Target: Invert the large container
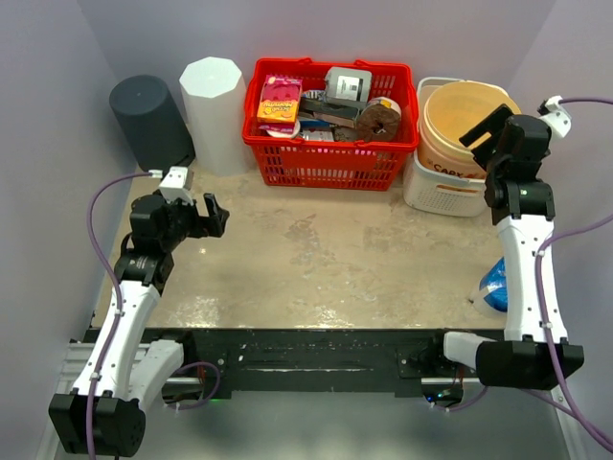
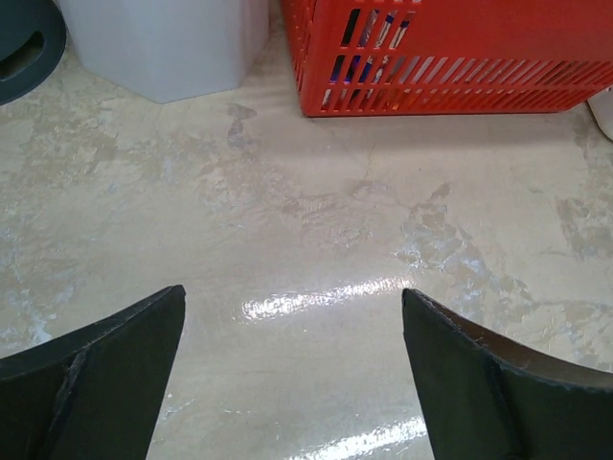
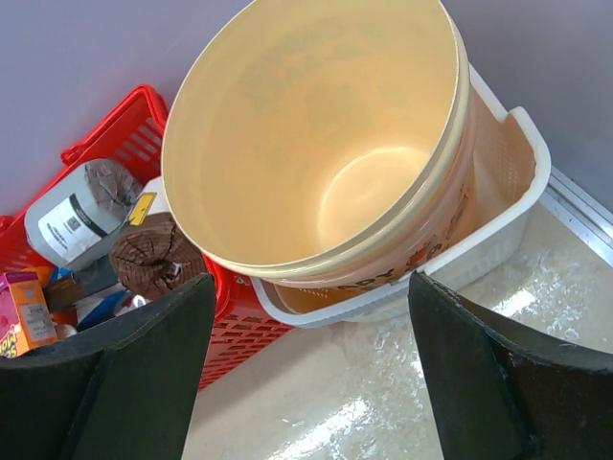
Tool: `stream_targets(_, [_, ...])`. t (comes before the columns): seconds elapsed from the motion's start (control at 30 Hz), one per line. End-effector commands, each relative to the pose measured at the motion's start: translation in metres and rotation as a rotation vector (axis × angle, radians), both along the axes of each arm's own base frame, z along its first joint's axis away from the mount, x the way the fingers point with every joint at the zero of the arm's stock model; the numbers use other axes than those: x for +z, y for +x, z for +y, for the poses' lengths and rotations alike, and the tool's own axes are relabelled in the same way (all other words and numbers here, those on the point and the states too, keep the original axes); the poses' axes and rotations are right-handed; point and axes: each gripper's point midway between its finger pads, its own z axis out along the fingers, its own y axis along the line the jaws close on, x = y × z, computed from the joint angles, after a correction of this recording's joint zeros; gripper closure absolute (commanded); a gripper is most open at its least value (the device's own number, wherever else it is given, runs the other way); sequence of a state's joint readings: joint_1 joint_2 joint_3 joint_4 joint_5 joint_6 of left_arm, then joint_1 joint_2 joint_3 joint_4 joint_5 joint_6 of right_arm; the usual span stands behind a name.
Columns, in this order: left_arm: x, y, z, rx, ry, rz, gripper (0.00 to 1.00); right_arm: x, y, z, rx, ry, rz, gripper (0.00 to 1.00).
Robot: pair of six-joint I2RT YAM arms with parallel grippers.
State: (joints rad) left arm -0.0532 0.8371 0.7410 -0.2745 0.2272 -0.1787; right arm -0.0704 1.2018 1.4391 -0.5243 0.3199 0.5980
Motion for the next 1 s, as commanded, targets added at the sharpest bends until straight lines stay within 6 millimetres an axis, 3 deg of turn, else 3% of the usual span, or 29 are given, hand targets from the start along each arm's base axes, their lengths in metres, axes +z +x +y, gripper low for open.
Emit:
stream_targets(0.0, [0.0,-0.002,0.004,0.005,0.024,-0.017,0.02,0.02,0.008,-0.002,0.032,0.041,-0.057,0.16])
stream_targets(0.5, [-0.001,-0.001,0.01,0.04,0.031,-0.017,0.02,-0.011,0.04,-0.017,-0.027,0.194,-0.05,0.2])
stream_targets(0.7, [-0.003,-0.001,0.01,0.042,0.033,-0.012,0.02,-0.022,0.041,-0.024,-0.057,0.195,-0.017,0.21])
stream_targets(0.97, [-0.003,-0.001,0.008,0.031,0.028,-0.012,0.02,-0.021,0.048,-0.035,-0.116,0.194,-0.053,0.24])
